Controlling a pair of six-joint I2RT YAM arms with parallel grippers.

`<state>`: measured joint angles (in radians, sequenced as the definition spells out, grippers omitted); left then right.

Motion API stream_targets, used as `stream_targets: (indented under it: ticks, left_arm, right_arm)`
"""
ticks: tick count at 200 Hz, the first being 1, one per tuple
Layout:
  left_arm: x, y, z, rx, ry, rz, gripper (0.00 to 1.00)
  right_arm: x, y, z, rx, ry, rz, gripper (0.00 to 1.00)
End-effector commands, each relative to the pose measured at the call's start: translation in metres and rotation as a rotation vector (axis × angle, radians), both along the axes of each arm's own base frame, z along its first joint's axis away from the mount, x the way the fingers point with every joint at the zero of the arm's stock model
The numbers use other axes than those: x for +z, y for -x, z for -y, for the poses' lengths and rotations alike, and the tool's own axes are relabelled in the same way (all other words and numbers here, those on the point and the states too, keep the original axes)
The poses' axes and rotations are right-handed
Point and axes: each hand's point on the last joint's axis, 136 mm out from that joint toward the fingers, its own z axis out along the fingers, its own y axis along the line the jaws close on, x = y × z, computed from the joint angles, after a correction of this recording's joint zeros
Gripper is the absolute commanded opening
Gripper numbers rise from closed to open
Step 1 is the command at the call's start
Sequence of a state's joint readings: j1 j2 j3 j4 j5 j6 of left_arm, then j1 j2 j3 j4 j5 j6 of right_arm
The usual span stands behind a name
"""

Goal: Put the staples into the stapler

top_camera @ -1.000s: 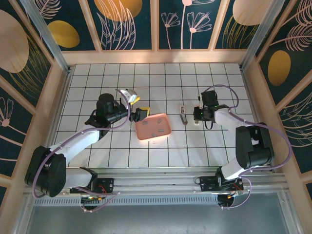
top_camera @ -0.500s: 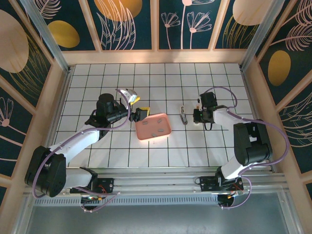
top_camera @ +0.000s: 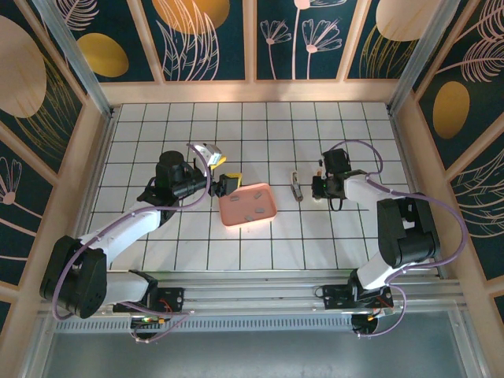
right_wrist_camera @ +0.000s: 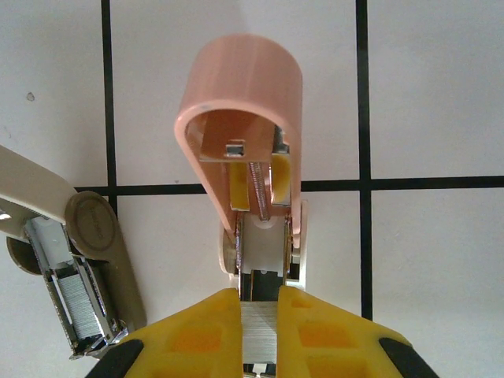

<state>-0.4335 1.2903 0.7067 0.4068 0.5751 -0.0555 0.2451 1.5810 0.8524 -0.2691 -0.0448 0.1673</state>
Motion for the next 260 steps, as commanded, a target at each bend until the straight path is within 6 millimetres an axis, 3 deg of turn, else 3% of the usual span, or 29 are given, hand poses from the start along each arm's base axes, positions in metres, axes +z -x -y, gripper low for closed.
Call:
stream_targets:
  ticks: [1,77,125,214,260]
  left_arm:
    - [-0.001,0.002,0.002,-0.01,-0.007,0.008,0.86]
    - [-0.001,0.003,0.002,-0.013,-0.007,0.009,0.86]
    - [-0.001,0.003,0.002,-0.012,-0.007,0.009,0.86]
    - [0.0,0.003,0.002,-0.012,-0.005,0.009,0.86]
    - [0.001,0.003,0.001,-0.009,-0.007,0.015,0.86]
  right_arm:
    - [-0.016,0.016,0.006,-0.022,0.04,-0.078,0.13]
    - [-0.017,0.02,0.005,-0.019,0.049,-0.096,0.16]
    - [-0.003,0.013,0.002,-0.019,0.029,-0.06,0.24]
    - [0.038,0.002,-0.003,-0.023,-0.031,0.027,0.28]
    - [0.036,0.0,0.004,-0.049,-0.043,0.016,0.28]
